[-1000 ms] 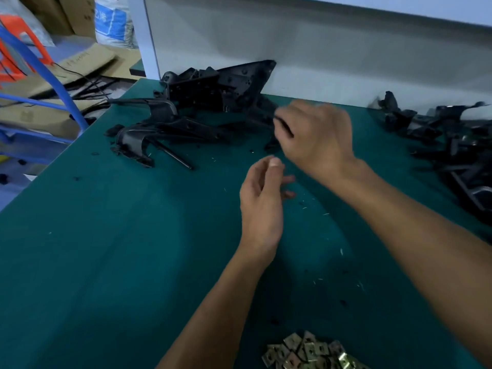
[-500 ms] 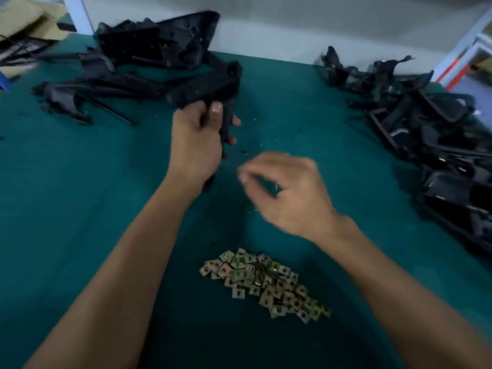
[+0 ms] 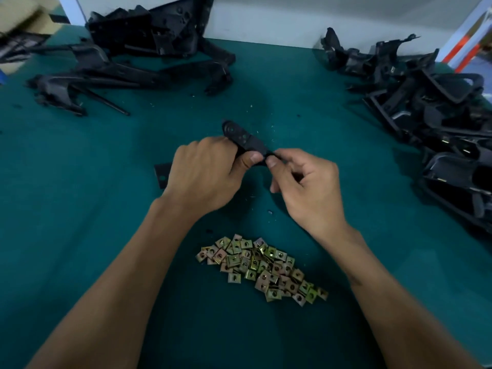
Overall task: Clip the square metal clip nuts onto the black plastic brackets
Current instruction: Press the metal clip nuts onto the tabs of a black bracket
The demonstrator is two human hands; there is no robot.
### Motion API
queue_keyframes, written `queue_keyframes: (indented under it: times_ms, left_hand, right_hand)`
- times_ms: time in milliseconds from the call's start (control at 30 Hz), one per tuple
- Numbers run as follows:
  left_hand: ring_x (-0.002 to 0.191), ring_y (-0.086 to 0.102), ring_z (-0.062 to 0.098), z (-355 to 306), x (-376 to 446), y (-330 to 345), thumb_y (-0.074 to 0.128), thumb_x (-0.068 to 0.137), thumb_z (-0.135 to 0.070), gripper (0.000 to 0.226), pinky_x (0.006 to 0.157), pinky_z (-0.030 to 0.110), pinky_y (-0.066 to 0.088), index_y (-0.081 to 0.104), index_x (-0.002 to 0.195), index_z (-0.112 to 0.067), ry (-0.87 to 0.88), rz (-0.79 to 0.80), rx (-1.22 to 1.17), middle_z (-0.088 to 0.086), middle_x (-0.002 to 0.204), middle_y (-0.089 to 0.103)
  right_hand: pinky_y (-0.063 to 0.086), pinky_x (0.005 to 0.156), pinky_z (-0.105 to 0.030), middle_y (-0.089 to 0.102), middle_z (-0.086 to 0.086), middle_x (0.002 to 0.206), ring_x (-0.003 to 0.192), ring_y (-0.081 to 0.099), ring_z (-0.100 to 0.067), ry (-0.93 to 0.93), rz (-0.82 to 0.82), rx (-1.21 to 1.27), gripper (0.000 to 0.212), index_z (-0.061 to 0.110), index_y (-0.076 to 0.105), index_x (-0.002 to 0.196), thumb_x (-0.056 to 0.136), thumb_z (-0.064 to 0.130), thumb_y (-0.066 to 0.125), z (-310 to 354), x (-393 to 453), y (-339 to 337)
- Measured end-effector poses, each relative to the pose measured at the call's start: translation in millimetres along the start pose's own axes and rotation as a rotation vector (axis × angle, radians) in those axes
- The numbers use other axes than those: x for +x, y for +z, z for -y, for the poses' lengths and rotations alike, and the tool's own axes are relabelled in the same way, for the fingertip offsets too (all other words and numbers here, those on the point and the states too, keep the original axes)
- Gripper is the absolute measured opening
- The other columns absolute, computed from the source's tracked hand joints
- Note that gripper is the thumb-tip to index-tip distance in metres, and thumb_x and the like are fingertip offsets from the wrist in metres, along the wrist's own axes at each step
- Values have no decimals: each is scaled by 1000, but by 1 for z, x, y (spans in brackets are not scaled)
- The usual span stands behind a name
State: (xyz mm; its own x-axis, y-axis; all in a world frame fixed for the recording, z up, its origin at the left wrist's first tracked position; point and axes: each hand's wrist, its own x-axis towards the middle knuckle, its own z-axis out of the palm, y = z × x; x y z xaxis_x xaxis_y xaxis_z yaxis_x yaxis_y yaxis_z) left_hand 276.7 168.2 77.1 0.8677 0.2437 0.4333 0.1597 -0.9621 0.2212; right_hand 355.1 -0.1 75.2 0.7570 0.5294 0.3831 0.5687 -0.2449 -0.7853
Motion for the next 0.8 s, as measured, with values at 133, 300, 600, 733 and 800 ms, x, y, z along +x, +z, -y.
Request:
queue_keyframes:
  times_ms: [133, 300, 600, 733, 800]
  left_hand:
    - [55, 47, 36, -1, -3, 9, 14, 95, -68, 59, 54, 35, 26, 28, 62, -22, -34, 6, -45, 5, 60, 42]
    - [51, 30, 27, -1, -3, 12, 16, 96, -66, 54, 51, 34, 22, 18, 61, -26, -38, -2, -21, -6, 56, 21]
    - [49, 31, 27, -1, -3, 14, 16, 97, -67, 59, 50, 33, 22, 22, 60, -22, -14, 1, 9, -4, 55, 25]
    - [47, 28, 25, -1, -2, 14, 16, 97, -66, 58, 49, 32, 17, 20, 59, -24, -15, 1, 14, -7, 54, 20]
    - [48, 27, 25, -1, -2, 14, 16, 97, -66, 57, 49, 32, 17, 20, 59, -24, -19, 1, 11, -6, 54, 20]
  right_hand:
    - [50, 63, -35, 67, -4, 71, 65, 61, -24, 179, 191, 117, 8, 18, 76, 101, 96, 19, 70, -7, -16, -22]
    - [38, 65, -17, 60, 9, 96, 69, 50, -12, 92, 533, 32, 21, 26, 80, 101, 82, 19, 84, -2, -54, -53]
    - [40, 65, -19, 61, 9, 101, 71, 52, -16, 77, 566, -42, 17, 29, 79, 93, 81, 19, 85, 6, -63, -58]
    - [40, 66, -21, 60, 10, 99, 75, 54, -19, 62, 625, -91, 16, 28, 69, 81, 86, 18, 80, 7, -62, -58]
    - [39, 70, -21, 59, 11, 99, 82, 53, -18, 50, 639, -99, 18, 28, 66, 82, 88, 15, 78, 7, -62, -58]
